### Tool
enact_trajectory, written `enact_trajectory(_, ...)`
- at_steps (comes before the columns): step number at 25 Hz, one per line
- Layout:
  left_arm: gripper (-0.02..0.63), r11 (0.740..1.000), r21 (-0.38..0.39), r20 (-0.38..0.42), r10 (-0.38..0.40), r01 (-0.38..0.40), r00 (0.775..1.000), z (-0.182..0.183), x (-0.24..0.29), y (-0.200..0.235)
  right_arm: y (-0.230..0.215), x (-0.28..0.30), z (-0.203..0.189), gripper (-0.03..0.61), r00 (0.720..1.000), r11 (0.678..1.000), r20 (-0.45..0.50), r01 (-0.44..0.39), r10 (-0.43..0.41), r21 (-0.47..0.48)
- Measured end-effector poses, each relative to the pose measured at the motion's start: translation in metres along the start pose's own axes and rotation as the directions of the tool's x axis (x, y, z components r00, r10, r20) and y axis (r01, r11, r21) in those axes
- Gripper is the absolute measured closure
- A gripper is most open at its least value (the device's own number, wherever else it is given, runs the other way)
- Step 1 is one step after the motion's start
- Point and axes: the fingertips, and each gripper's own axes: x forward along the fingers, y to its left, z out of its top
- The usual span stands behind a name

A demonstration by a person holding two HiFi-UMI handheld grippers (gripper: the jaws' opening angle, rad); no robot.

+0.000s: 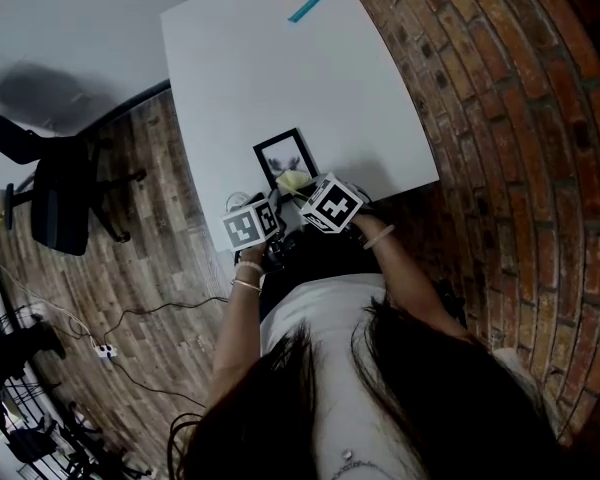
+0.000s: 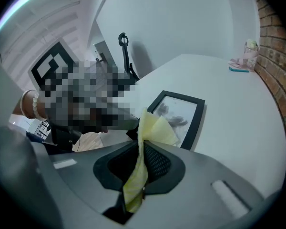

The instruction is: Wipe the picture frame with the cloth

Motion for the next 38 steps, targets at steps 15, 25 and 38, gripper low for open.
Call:
enact_trajectory(15,0.463,1.000,-0.003,0.000,-0.028,0.028,1.000,0.000,-0.001,0.000,0.026,0.012,0.009,0.538,0.993,0.994,-0.024,-0.113,0.112,-0.012)
enact_trajectory(25,0.467,0.999,-0.001,0.011,-0.043,0.043,0.999,-0.001,0.002,-0.001,0.010,0.008,0.030,0.538,0.994,0.994,0.034,-0.104,0.105,-0.017)
enact_trajectory(38,0.474,0.998,0.027,0.024,-0.066,0.065,0.998,-0.001,0.002,-0.003,0.000,0.016,0.047,0.540,0.997,0.991,0.014,-0.071,0.073,-0.110)
